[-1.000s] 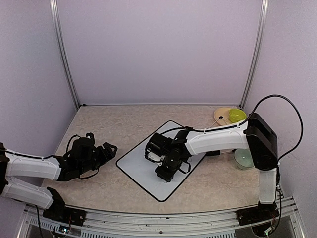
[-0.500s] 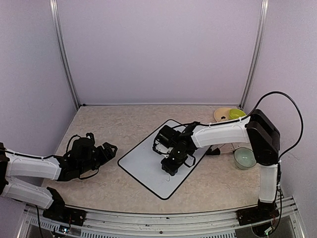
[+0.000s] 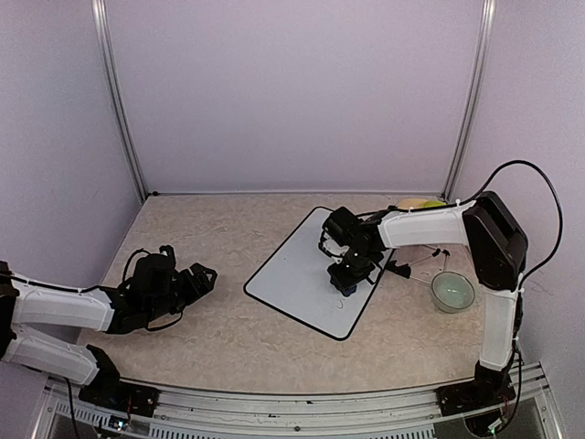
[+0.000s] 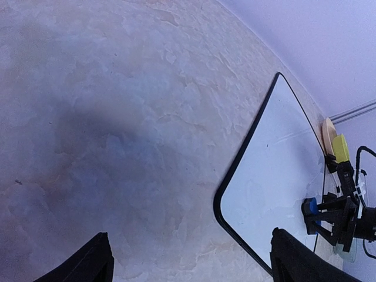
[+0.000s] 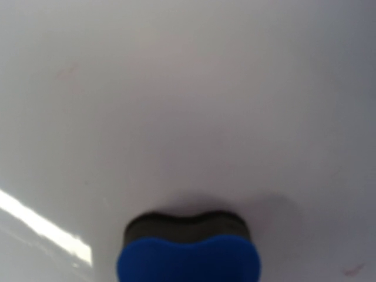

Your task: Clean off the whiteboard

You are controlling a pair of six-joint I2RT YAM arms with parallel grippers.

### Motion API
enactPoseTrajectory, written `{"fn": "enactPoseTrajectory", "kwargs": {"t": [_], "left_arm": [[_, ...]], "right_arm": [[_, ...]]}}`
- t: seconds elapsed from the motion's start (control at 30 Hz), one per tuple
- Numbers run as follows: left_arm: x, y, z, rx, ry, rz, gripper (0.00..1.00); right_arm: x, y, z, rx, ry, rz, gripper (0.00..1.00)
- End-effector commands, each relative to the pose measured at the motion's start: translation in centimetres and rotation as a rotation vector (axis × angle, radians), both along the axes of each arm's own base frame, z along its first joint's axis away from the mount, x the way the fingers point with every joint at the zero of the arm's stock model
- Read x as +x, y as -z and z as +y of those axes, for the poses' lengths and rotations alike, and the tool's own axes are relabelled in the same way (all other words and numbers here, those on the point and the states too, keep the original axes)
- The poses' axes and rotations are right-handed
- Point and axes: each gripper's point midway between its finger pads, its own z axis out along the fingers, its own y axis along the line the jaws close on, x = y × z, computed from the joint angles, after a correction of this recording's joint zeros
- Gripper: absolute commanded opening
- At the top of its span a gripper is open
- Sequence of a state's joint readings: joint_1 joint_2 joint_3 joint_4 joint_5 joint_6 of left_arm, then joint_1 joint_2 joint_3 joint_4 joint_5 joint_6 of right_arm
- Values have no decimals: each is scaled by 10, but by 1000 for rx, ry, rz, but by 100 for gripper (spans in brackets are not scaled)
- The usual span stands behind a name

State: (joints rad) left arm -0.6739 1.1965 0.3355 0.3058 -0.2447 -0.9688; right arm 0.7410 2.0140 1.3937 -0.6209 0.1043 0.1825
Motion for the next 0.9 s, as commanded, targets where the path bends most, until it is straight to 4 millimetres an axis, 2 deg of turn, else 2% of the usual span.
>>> {"fn": "enactPoseTrajectory", "kwargs": {"t": [0.0, 0.1, 0.2, 0.37, 0.6, 0.77, 0.87], "left_arm": [[7, -8, -3, -1, -5, -20, 90], [8, -8, -4, -3, -4, -19, 90], [8, -7, -5, -2, -1, -16, 90], [7, -6, -3, 2, -4, -16, 90], [7, -4, -4, -4, -2, -12, 90], [7, -5, -5, -11, 1, -14, 90], [7, -5, -6, -14, 2, -11, 90]], "right_arm": [[-4, 2, -27, -88, 14, 12, 35], [-3, -3, -23, -67, 13, 5, 35], [-13, 9, -16, -68, -14, 40, 34], [-53, 23, 14, -58, -121, 91, 34], [-100, 17, 54, -38, -238, 121, 34], [-114, 10, 73, -10, -274, 118, 34], [-105, 12, 64, -50, -242, 91, 35]]}}
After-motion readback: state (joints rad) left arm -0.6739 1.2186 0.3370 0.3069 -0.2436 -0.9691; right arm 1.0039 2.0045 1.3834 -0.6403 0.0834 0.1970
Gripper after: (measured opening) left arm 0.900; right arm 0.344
